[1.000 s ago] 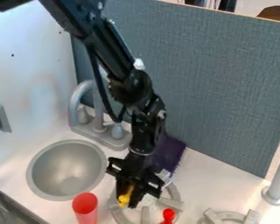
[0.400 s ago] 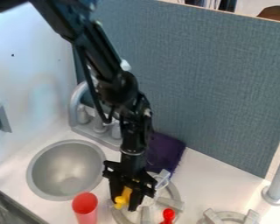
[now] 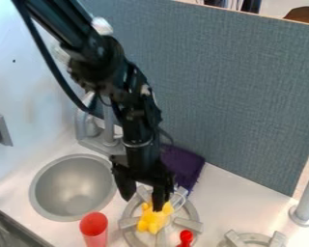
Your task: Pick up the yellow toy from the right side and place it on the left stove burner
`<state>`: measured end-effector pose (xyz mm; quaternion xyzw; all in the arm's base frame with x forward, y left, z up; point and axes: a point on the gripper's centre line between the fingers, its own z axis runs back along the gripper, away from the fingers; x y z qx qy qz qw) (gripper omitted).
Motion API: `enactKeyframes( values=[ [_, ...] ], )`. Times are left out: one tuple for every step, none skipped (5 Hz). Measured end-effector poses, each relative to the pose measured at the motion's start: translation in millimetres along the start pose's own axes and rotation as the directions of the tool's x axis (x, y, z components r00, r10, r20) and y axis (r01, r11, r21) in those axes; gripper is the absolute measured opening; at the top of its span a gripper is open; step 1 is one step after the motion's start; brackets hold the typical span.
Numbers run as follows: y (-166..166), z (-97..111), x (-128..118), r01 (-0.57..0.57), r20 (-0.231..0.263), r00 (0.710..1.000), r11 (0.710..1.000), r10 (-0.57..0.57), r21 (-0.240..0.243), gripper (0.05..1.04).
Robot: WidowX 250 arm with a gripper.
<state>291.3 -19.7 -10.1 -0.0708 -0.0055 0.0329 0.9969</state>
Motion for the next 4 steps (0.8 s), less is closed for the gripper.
enactKeyframes(
  values=[
    [-0.4,26.3,-15.8,0.036,0.041,0.999,0.999,-0.036,0.011,1.009],
    [-5.3,54.9,-37.1,0.121,0.053,0.991,0.99,-0.125,0.067,1.009],
    [-23.6,64.9,-60.0,0.219,0.032,0.975,0.973,-0.221,0.066,1.009],
    [-46.5,49.4,-65.8,0.3,-0.002,0.954,0.951,-0.3,0.075,1.009]
  ],
)
